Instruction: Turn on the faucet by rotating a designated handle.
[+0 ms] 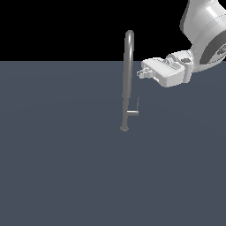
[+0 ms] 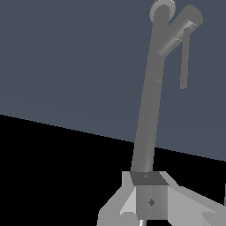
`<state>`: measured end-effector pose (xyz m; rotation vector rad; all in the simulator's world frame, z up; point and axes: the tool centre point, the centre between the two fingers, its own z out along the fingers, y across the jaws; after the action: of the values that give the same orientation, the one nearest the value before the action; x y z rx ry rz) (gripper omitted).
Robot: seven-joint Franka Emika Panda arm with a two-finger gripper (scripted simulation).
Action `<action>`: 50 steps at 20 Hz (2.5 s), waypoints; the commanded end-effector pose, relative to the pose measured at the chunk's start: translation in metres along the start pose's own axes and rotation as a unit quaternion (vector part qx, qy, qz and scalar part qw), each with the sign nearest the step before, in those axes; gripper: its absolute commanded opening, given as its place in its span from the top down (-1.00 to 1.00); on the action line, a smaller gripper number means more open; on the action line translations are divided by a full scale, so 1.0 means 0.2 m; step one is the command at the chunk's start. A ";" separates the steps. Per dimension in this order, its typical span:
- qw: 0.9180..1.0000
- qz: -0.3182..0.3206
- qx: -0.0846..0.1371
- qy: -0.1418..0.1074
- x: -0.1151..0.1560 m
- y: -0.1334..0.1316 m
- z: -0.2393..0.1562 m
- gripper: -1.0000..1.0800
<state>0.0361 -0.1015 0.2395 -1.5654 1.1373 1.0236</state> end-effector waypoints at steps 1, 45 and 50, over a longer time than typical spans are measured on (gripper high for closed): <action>0.999 0.027 0.029 -0.025 0.11 0.00 0.01 1.00; 0.980 0.114 0.123 -0.105 0.36 0.25 0.14 1.00; 0.980 0.114 0.122 -0.105 0.34 0.31 0.16 1.00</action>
<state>-0.0040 -0.0952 0.1579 -1.1311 1.2568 1.1080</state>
